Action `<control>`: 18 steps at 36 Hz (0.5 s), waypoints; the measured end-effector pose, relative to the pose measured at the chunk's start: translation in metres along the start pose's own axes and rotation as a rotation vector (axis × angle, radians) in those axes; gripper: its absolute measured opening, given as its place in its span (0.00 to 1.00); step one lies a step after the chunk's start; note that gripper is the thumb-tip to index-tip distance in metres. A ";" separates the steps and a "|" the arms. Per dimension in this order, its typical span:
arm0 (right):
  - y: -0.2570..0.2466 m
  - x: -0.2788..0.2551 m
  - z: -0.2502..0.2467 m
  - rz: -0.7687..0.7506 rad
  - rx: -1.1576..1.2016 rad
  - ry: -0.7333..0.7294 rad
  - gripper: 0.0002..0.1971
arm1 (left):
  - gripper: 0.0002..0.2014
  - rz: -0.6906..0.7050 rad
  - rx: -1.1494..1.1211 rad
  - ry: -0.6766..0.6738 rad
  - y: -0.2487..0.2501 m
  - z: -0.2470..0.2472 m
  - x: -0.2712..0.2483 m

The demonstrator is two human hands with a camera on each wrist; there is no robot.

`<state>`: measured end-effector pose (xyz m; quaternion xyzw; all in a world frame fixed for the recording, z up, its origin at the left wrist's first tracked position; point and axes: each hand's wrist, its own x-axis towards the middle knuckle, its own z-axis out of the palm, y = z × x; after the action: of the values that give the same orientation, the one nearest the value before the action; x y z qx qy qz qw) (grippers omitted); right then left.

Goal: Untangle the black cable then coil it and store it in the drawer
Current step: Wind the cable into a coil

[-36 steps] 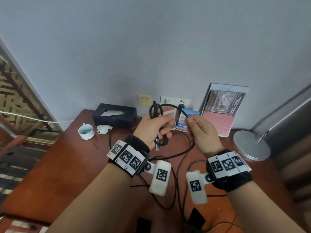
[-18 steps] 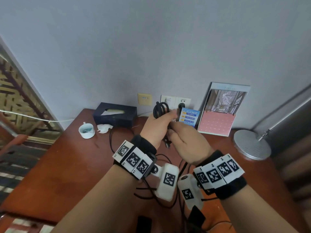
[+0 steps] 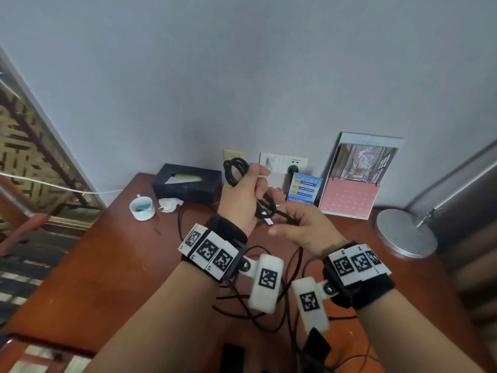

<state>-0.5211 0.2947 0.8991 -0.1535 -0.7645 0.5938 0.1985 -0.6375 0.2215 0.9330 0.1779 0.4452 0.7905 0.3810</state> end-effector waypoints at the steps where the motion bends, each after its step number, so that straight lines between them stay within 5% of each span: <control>1: 0.002 -0.001 -0.001 0.014 0.000 0.011 0.04 | 0.14 0.016 -0.008 0.003 0.001 0.000 0.001; 12: 0.028 0.001 -0.009 0.197 0.117 0.159 0.12 | 0.09 0.107 0.033 -0.004 0.007 -0.005 0.013; 18: 0.033 -0.001 -0.016 0.279 0.006 0.230 0.15 | 0.11 0.058 0.048 0.191 0.011 -0.012 0.024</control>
<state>-0.5126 0.3159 0.8703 -0.3244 -0.7061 0.5966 0.2004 -0.6657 0.2298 0.9346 0.1238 0.4929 0.8038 0.3093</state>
